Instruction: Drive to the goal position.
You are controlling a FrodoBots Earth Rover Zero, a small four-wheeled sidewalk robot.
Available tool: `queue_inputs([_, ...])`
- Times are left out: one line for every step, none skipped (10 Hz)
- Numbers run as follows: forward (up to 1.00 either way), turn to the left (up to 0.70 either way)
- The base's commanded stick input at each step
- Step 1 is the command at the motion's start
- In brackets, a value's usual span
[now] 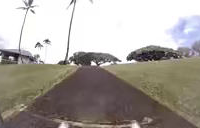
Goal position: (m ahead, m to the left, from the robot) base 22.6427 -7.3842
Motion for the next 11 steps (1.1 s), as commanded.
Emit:
queue_inputs([0.85, 0.27])
queue_inputs([0.85, 0.06])
queue_inputs([0.85, 0.00])
queue_inputs([0.85, 0.00])
queue_inputs([0.85, 0.00])
queue_inputs([0.85, 0.00])
queue_inputs([0.85, 0.00])
queue_inputs([0.85, 0.00])
queue_inputs([0.85, 0.00])
queue_inputs([0.85, 0.17])
queue_inputs([0.85, 0.27])
